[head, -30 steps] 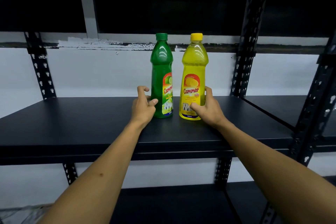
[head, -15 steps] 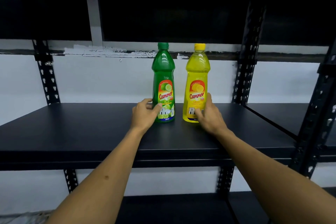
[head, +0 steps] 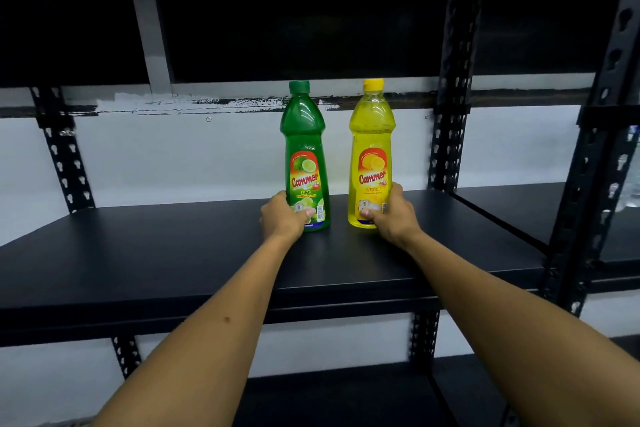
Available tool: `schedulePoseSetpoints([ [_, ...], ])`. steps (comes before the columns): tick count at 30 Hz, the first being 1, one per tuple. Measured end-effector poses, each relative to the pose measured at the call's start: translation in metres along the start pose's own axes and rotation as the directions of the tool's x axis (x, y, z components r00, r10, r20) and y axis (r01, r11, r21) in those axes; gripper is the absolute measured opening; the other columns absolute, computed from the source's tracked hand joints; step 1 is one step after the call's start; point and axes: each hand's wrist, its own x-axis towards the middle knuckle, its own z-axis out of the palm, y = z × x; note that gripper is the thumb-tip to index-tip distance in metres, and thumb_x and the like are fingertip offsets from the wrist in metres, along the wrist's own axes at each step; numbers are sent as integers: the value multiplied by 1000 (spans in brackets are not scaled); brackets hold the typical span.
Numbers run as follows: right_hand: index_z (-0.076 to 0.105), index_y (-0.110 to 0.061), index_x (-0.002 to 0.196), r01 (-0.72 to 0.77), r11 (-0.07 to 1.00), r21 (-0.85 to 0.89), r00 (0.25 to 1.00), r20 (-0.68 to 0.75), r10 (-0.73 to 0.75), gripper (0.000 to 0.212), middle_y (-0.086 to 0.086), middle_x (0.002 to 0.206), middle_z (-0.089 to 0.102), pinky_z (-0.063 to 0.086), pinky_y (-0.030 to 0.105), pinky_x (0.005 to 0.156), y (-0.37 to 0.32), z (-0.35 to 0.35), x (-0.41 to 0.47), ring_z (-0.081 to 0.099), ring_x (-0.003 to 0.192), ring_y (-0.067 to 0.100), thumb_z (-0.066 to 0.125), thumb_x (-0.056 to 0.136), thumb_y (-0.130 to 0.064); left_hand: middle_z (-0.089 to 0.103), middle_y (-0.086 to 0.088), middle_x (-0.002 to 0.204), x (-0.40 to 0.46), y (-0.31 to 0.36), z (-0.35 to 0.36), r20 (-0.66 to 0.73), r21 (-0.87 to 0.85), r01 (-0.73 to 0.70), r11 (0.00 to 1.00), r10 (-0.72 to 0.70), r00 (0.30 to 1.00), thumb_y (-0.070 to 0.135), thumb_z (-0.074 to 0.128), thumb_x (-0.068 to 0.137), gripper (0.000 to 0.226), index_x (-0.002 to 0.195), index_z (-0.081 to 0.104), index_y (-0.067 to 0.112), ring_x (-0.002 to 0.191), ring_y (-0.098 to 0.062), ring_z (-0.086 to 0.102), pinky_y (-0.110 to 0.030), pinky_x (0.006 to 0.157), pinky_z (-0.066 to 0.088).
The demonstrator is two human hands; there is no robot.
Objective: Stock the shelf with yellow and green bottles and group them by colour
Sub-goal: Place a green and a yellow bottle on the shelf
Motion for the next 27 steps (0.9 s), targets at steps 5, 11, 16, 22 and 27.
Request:
schedulePoseSetpoints([
  [5, 39, -7, 132, -66, 997, -43, 993, -97, 61, 60, 14, 126, 54, 48, 37, 93, 19, -26, 16, 56, 112, 31, 75, 84, -15, 65, -11, 121, -8, 19, 34, 62, 54, -78, 996, 75, 995, 29, 75, 83, 46, 122, 58, 10, 109, -28, 63, -38, 88, 51],
  [11, 46, -8, 129, -118, 988, -99, 971, -219, 94, 58, 16, 125, 55, 45, 36, 91, 49, -64, 38, 56, 113, 33, 77, 81, -18, 61, -12, 124, -9, 44, 81, 107, 118, -121, 986, 109, 988, 30, 69, 89, 45, 124, 52, 8, 113, -30, 59, -37, 86, 47],
  [16, 43, -6, 129, -167, 980, -107, 961, -241, 138, 53, 15, 129, 57, 47, 38, 91, 65, -71, 60, 57, 116, 33, 73, 86, -17, 62, -12, 122, 9, 48, 107, 128, 154, -151, 976, 132, 983, 35, 68, 89, 44, 122, 52, 9, 111, -31, 60, -34, 80, 46],
  [22, 38, -5, 127, -182, 956, -230, 966, -222, 131, 55, 19, 131, 55, 46, 44, 94, 72, -63, 90, 55, 118, 37, 71, 88, -25, 63, -12, 119, 27, 45, 121, 127, 181, -183, 966, 162, 979, 36, 68, 89, 44, 120, 53, 8, 108, -30, 61, -35, 78, 47],
  [27, 37, -6, 129, -177, 953, -244, 973, -190, 132, 57, 18, 131, 54, 47, 48, 97, 77, -61, 111, 55, 118, 37, 71, 88, -27, 64, -10, 120, 39, 43, 127, 136, 162, -195, 967, 174, 975, 37, 69, 88, 46, 121, 54, 10, 107, -28, 62, -35, 77, 48],
])
